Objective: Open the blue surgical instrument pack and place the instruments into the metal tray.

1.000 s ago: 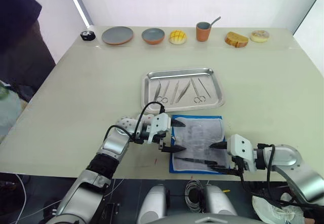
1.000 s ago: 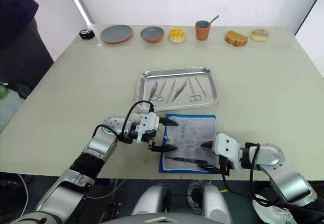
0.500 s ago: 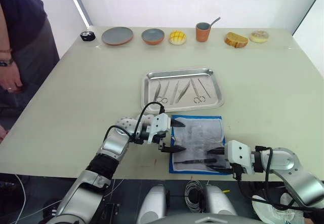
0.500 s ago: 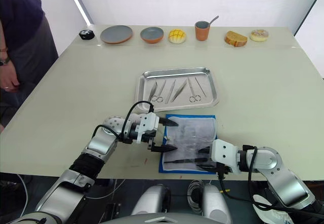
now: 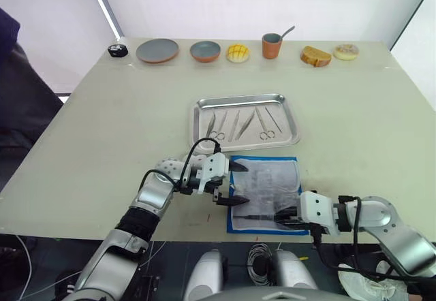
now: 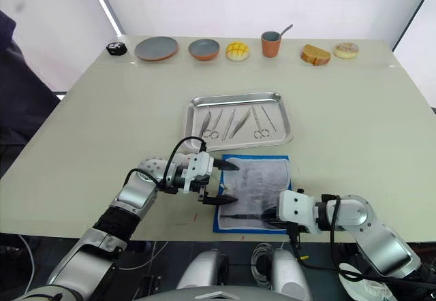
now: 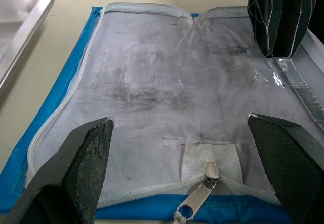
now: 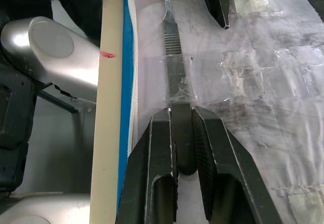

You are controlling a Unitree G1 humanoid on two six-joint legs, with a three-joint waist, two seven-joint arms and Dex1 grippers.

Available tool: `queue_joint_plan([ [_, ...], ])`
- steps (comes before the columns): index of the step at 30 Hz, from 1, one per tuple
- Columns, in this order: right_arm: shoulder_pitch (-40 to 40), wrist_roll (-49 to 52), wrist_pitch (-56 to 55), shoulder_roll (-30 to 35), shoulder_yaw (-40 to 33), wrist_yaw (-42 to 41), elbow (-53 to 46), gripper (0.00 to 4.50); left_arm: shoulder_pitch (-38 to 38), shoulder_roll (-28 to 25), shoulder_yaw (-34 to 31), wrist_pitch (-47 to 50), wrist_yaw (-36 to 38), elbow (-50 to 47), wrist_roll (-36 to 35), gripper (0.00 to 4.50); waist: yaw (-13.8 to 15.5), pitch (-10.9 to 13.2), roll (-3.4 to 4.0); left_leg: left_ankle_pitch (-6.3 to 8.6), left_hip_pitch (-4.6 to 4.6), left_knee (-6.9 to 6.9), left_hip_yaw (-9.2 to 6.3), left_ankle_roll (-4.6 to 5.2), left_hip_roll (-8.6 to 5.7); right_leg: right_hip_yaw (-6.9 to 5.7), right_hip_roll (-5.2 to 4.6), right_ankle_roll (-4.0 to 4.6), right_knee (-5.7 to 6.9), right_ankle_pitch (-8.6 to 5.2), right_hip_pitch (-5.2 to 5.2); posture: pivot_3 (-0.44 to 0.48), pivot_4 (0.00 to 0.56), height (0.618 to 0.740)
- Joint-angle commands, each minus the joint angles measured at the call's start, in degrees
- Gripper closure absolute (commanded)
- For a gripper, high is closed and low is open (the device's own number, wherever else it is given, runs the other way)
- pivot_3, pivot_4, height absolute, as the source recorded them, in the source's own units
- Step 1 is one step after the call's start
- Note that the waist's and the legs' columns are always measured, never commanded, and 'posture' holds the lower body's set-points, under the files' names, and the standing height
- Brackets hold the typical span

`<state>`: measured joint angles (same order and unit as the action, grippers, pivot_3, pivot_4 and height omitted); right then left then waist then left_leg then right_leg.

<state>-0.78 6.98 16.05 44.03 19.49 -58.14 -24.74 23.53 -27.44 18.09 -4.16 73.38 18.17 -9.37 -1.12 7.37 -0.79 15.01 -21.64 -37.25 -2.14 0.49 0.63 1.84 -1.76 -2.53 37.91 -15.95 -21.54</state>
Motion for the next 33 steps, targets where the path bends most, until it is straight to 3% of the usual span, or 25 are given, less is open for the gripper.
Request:
queue_joint_plan([
  [1, -0.4, -3.2, 2.5, 0.1, 2.5, 0.7, 6.0, 4.49, -2.2, -1.2, 1.4, 2.0, -0.7, 3.2, 3.2, 0.0, 0.0, -0.2, -0.09, 0.0, 0.0, 0.01, -0.01, 0.0, 0.01, 0.0, 0.01, 0.01, 0.0, 0.0, 0.0, 0.0, 0.15, 0.74],
  [16, 7.2, 0.0, 13.2, 5.7, -1.3, -1.8, -6.8, 4.49, -1.9, -0.9, 1.7, 3.2, -1.6, 2.6, 3.3, 0.0, 0.3, -0.1, 0.05, 0.0, -0.08, -0.01, -0.01, 0.0, -0.02, -0.03, -0.08, 0.05, 0.0, -0.01, -0.03, 0.0, 0.15, 0.74],
  [33, 15.6, -1.2, 20.7, 10.9, 1.8, -4.5, -12.9, 4.49, -1.7, -0.8, 2.3, 3.9, -2.7, 2.3, 3.9, 0.0, 0.3, 0.0, 0.21, 0.0, -0.11, -0.03, -0.04, 0.0, -0.02, -0.07, -0.15, 0.03, 0.0, -0.02, -0.04, 0.0, 0.15, 0.74],
])
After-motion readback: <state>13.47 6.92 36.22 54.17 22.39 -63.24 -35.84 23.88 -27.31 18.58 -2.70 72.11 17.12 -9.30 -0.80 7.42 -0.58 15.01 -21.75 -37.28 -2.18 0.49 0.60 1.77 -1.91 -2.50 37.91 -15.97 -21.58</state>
